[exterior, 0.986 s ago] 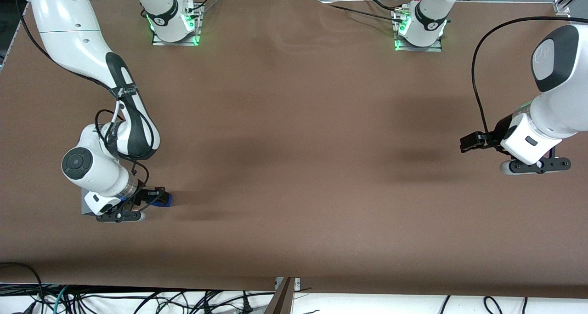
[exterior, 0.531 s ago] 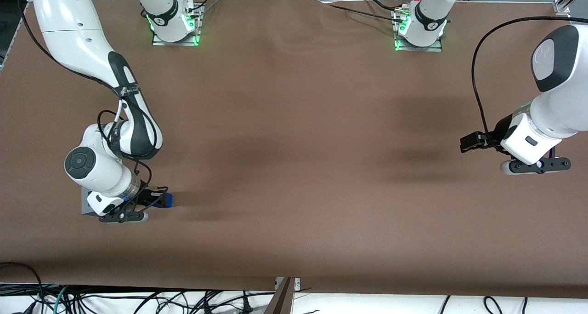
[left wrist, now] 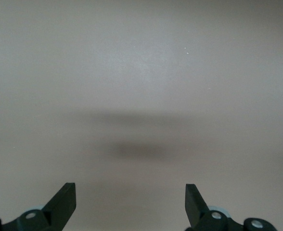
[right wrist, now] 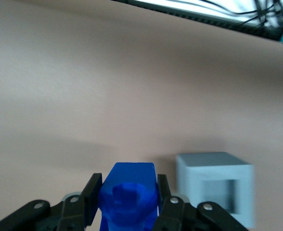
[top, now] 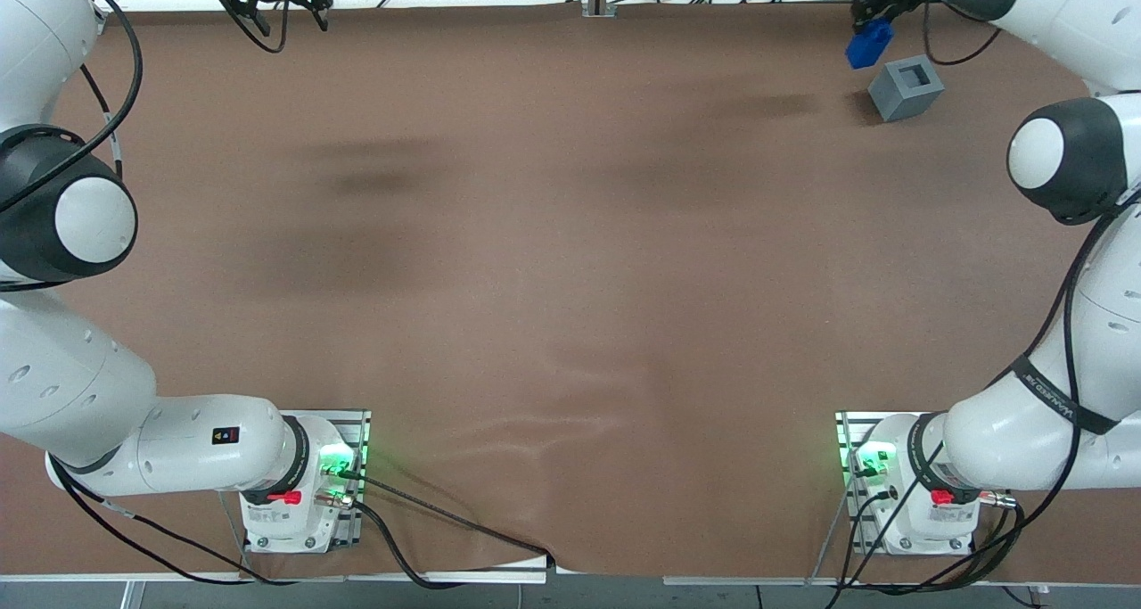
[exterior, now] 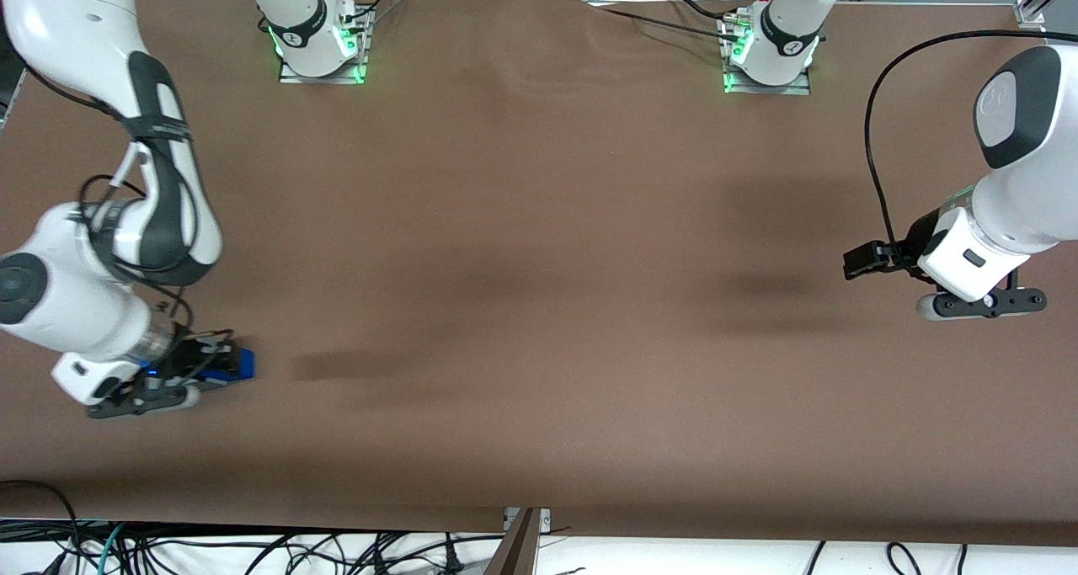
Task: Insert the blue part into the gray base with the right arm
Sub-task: 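Lift the blue part and carry it over the gray base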
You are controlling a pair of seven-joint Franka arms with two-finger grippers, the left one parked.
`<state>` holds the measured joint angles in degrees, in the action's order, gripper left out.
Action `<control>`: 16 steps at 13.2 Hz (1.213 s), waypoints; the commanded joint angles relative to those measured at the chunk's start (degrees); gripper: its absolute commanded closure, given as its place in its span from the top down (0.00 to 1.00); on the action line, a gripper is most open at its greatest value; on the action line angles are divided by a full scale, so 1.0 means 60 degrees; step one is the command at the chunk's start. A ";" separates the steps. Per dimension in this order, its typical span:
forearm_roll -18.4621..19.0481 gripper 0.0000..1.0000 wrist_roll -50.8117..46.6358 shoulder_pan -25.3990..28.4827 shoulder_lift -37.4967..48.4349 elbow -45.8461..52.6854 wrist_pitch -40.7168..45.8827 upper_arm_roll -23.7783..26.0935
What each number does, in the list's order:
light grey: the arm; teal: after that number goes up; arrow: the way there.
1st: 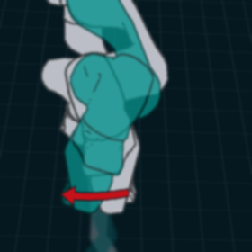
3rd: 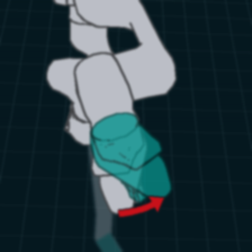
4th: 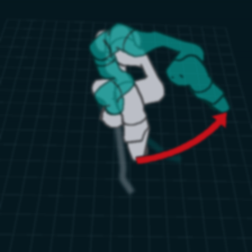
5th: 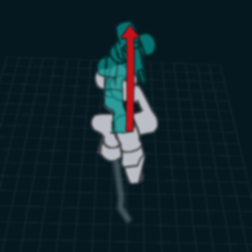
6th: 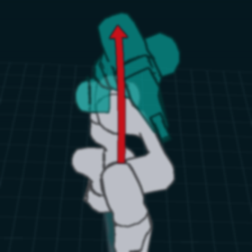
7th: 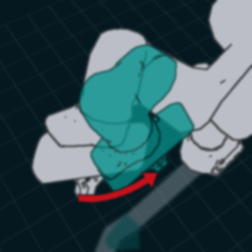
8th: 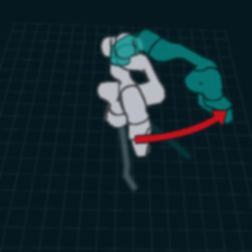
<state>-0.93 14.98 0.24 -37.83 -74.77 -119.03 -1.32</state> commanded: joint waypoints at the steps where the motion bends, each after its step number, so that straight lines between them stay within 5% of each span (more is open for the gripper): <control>1: -0.0108 0.49 0.1396 -0.0448 -0.0111 0.0288 0.0297 0.0045; 16: -0.0138 0.49 0.2060 -0.1373 -0.0785 0.0494 -0.0319 0.0104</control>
<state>-0.95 26.90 -7.39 -41.72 -73.34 -121.17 -1.29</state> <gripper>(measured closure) 0.493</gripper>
